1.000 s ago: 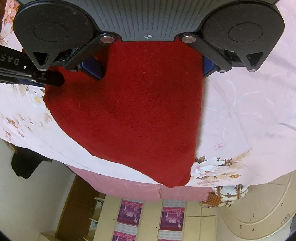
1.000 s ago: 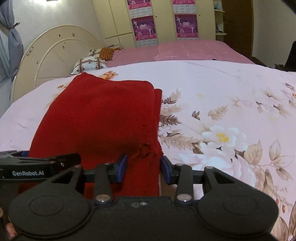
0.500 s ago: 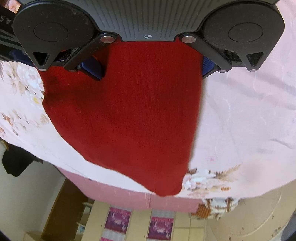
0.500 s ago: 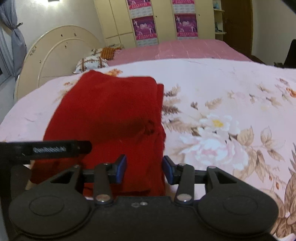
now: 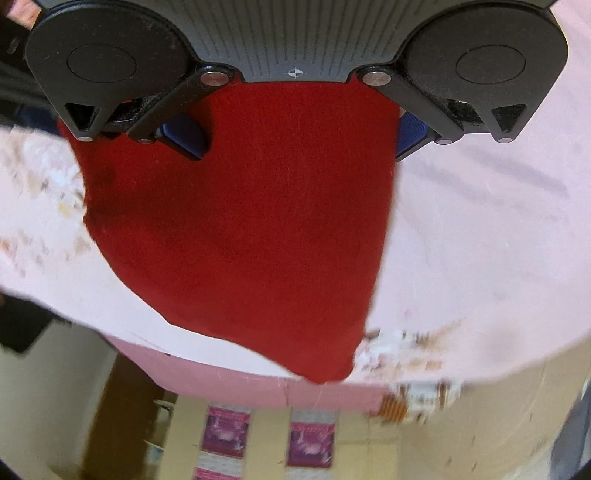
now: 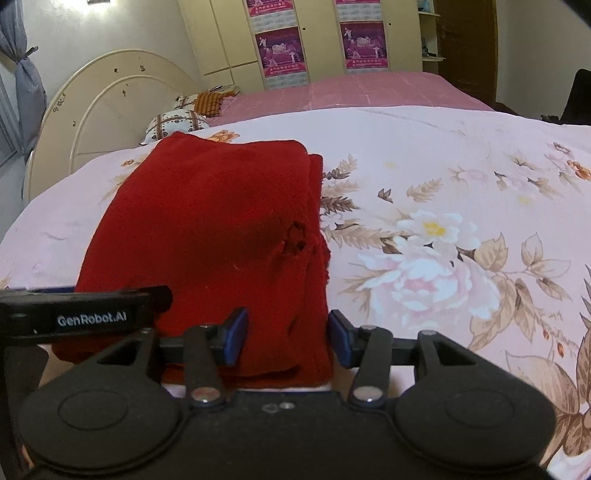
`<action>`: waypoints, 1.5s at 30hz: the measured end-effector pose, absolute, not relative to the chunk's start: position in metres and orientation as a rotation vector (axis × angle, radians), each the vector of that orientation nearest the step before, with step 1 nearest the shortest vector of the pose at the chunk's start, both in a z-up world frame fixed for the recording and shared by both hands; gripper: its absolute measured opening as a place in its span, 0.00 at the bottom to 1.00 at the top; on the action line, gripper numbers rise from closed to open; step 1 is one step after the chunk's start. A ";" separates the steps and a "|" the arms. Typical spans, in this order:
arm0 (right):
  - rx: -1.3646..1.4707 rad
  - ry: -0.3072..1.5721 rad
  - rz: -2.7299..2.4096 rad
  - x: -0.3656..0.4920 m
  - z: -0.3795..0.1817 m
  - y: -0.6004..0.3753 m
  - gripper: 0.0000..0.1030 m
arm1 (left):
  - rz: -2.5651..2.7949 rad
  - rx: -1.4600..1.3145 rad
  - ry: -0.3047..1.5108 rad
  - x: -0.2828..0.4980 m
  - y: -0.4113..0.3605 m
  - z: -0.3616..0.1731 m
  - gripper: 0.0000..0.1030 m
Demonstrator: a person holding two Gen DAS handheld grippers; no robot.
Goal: Fold small clothes
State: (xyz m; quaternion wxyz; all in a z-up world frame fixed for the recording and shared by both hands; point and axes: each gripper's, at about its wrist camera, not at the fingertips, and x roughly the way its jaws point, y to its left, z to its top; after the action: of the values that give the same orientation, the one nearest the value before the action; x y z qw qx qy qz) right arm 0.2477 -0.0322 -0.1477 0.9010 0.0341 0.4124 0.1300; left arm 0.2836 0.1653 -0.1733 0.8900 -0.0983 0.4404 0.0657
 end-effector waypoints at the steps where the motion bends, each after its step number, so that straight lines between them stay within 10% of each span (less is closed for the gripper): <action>1: 0.068 0.853 0.269 0.248 -0.148 -0.032 0.47 | 0.137 -0.230 0.917 0.285 0.170 -0.177 1.00; 45: 0.006 0.786 0.172 0.207 -0.106 -0.025 0.67 | 0.132 -0.001 0.856 0.222 0.151 -0.111 1.00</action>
State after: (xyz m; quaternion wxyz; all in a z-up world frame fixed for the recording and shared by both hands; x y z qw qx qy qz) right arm 0.2070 -0.0248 -0.1065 0.9202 0.0029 0.3824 0.0838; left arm 0.2221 0.1508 -0.1109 0.9076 -0.0006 0.4149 0.0639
